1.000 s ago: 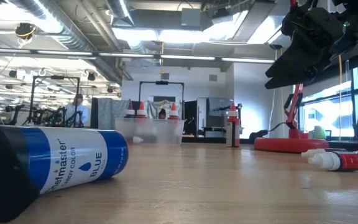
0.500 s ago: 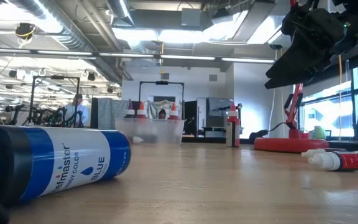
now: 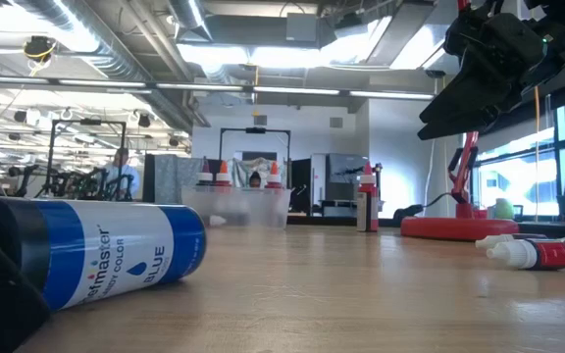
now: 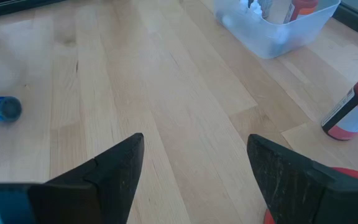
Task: Pick & Place food coloring
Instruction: Put the large blue food coloring bottle into the transparent bin
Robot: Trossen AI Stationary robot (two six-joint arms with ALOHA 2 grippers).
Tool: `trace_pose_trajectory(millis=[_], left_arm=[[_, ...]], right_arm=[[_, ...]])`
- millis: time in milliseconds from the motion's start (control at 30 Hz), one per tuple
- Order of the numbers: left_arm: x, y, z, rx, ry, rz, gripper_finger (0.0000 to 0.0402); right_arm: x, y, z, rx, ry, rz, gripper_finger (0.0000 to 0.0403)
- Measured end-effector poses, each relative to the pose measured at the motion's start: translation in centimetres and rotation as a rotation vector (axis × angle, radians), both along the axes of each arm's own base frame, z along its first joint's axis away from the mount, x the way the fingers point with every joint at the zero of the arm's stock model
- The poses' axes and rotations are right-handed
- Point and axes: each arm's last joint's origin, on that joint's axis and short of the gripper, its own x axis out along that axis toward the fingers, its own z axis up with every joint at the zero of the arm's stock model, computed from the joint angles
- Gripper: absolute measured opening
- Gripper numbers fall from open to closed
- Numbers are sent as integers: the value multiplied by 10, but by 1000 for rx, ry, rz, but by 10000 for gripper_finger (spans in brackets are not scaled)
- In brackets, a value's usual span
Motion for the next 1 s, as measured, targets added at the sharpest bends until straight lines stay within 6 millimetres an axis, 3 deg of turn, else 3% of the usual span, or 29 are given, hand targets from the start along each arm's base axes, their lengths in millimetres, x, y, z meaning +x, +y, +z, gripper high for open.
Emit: trace_pose_trajectory(millis=[233, 367, 500, 600, 733, 867, 1000], left_arm=[[-1, 1, 0, 10, 10, 0, 155], [-1, 1, 3, -6, 24, 2, 147], [1, 9, 21, -111, 98, 56, 146], [0, 25, 49, -162, 223, 68, 145], [12, 65, 100, -258, 410, -3, 145], [25, 117, 140, -383, 590, -140, 145], [38, 177, 174, -575, 662, -313, 145]], right_arm=[[0, 0, 0, 1, 0, -1, 289], [0, 0, 0, 1, 0, -1, 289], [0, 0, 0, 1, -1, -1, 289], [0, 0, 0, 2, -2, -1, 289], [0, 0, 1, 5, -6, -2, 289], [1, 0, 1, 6, -10, -2, 289], [1, 0, 1, 4, -9, -1, 289]])
